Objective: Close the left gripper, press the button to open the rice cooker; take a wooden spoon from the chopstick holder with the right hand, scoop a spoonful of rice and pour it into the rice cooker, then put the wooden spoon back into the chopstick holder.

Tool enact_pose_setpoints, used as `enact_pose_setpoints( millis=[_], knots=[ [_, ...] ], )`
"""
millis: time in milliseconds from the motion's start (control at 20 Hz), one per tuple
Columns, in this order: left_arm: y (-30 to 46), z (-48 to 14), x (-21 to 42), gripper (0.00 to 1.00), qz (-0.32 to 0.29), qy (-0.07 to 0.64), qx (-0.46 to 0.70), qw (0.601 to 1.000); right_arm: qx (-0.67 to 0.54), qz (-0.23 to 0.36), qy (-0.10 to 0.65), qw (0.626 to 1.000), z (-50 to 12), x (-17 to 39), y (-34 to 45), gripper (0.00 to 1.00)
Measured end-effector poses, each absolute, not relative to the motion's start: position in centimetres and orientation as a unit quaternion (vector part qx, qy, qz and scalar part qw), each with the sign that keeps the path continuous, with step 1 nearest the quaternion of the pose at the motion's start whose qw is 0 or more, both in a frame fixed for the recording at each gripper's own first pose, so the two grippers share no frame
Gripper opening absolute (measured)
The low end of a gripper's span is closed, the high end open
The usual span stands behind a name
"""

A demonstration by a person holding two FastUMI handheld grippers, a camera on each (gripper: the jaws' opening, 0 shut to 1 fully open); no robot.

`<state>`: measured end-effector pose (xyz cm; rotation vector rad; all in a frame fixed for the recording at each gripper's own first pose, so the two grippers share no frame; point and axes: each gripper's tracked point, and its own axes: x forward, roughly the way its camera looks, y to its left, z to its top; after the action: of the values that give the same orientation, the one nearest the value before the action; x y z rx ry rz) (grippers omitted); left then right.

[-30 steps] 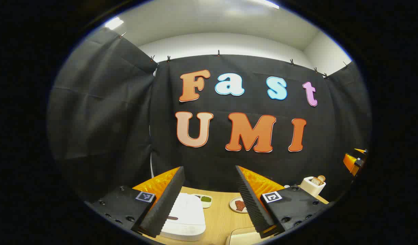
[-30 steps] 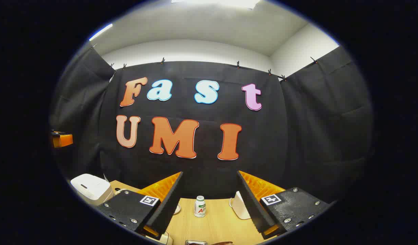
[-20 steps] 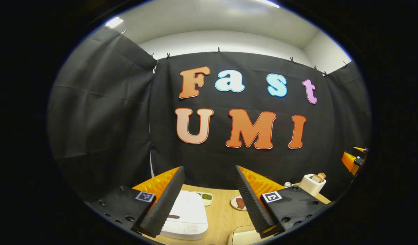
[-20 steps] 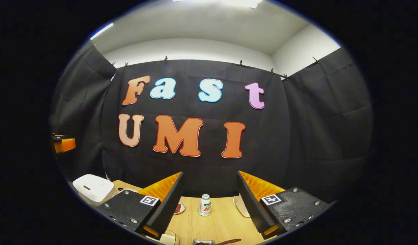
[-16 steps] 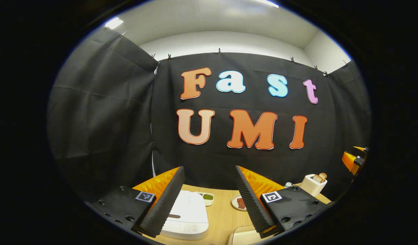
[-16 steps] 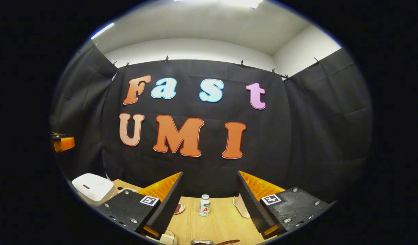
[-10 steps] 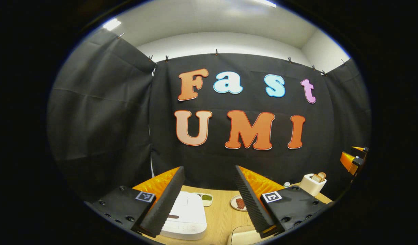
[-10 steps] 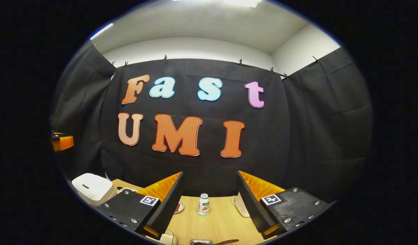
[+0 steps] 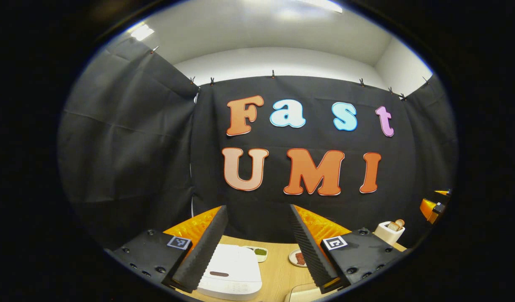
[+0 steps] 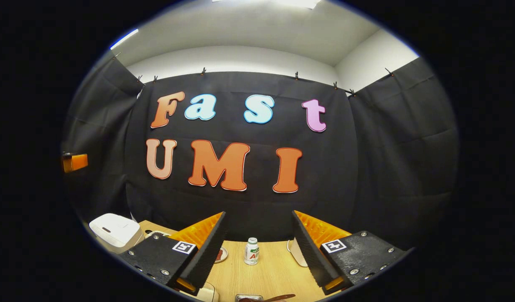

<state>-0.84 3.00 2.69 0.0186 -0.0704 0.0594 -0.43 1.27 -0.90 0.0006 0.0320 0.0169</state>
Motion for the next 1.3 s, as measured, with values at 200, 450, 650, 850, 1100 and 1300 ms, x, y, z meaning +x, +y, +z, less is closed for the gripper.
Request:
enact_pose_setpoints(
  millis=[200,450,650,850,1100,1300],
  knots=[
    [6.3,1.8,-0.3,0.99,0.056,-0.013,0.027,0.998,0.000,0.006,0.026,1.000,-1.8,-0.9,1.3,0.93],
    [9.1,-1.4,0.9,0.53,0.073,0.041,0.016,0.996,-0.005,-0.011,0.037,0.999,-2.8,-1.2,0.5,0.93],
    [10.5,-5.9,2.3,0.06,0.071,0.111,-0.009,0.991,-0.001,-0.021,0.051,0.998,-3.8,-1.9,0.2,0.94],
    [11.6,-10.7,2.9,0.04,0.066,0.207,-0.056,0.974,-0.007,-0.042,0.062,0.997,-4.5,-2.6,-0.7,0.94],
    [12.0,-18.3,3.8,0.04,0.057,0.331,-0.104,0.936,-0.024,-0.062,0.080,0.995,-5.7,-3.7,-1.7,0.94],
    [12.0,-22.5,4.6,0.06,0.047,0.384,-0.124,0.914,-0.026,-0.081,0.098,0.992,-6.9,-4.4,-2.5,0.94]
  ],
)
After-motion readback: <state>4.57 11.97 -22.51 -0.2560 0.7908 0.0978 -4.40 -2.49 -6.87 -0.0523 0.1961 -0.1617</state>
